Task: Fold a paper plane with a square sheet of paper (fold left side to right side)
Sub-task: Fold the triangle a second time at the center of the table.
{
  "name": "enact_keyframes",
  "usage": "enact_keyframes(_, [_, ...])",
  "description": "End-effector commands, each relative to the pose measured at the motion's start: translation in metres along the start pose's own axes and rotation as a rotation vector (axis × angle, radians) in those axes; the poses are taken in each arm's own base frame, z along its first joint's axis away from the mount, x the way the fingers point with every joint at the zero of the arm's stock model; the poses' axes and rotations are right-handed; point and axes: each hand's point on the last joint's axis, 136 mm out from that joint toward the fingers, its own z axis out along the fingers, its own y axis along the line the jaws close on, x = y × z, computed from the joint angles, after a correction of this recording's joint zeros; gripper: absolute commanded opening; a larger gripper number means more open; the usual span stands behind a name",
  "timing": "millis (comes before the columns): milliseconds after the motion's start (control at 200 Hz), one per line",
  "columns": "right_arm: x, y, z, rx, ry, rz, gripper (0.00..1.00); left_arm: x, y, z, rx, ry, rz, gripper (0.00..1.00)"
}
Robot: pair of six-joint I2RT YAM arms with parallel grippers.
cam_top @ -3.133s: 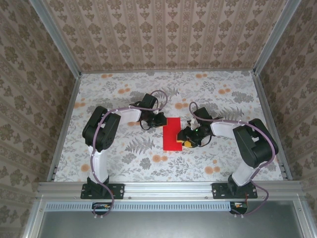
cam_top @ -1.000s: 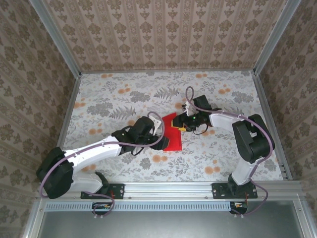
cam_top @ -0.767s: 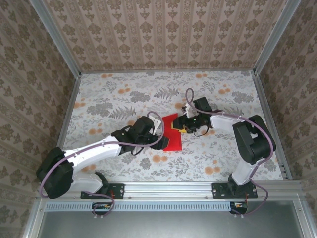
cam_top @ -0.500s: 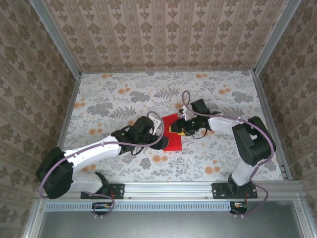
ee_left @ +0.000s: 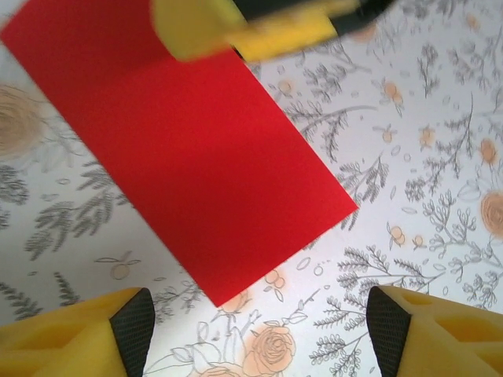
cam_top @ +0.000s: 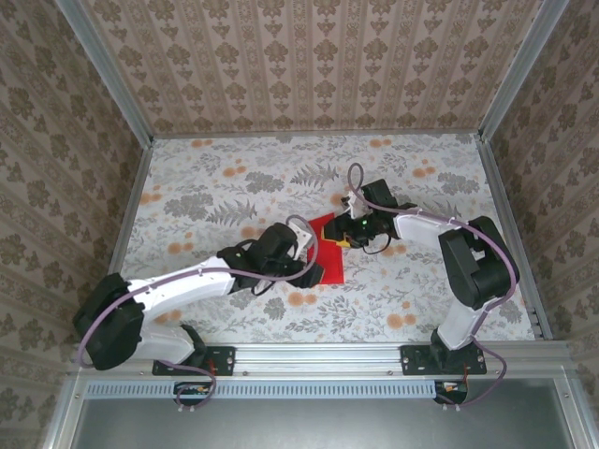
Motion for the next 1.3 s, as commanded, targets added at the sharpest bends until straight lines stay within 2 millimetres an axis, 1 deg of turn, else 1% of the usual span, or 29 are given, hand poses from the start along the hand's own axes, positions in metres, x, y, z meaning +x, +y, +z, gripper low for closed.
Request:
enact_keyframes(0, [-0.005, -0.005, 0.000, 0.022, 0.006, 0.064, 0.52, -0.008, -0.014, 0.008, 0.002, 0.012, 0.094, 0.76])
enact_keyframes(220, [-0.004, -0.008, 0.002, 0.034, 0.024, 0.128, 0.52, -0.015, -0.024, 0.027, -0.072, 0.051, 0.202, 0.80])
enact_keyframes(515, [-0.007, -0.010, 0.004, 0.043, 0.020, 0.189, 0.51, -0.011, -0.038, 0.047, -0.178, 0.105, 0.348, 0.88])
enact_keyframes(810, [-0.006, -0.012, 0.005, 0.044, 0.017, 0.219, 0.50, 0.001, -0.040, 0.063, -0.284, 0.178, 0.451, 0.91])
enact_keyframes(1025, [-0.005, -0.013, 0.004, 0.052, 0.017, 0.223, 0.50, 0.005, -0.030, 0.072, -0.377, 0.217, 0.488, 0.92])
enact_keyframes(1115, [-0.004, -0.015, 0.004, 0.060, 0.019, 0.225, 0.50, 0.004, -0.028, 0.071, -0.395, 0.212, 0.487, 0.89])
enact_keyframes(1175, [-0.004, -0.015, 0.005, 0.065, 0.022, 0.224, 0.50, 0.003, -0.027, 0.070, -0.397, 0.206, 0.485, 0.84])
enact_keyframes(1225, [-0.004, -0.017, 0.005, 0.070, 0.022, 0.224, 0.49, 0.002, -0.028, 0.068, -0.399, 0.200, 0.482, 0.77])
enact_keyframes(1295, [-0.002, -0.019, 0.005, 0.081, 0.027, 0.226, 0.49, 0.002, -0.028, 0.067, -0.394, 0.192, 0.478, 0.64])
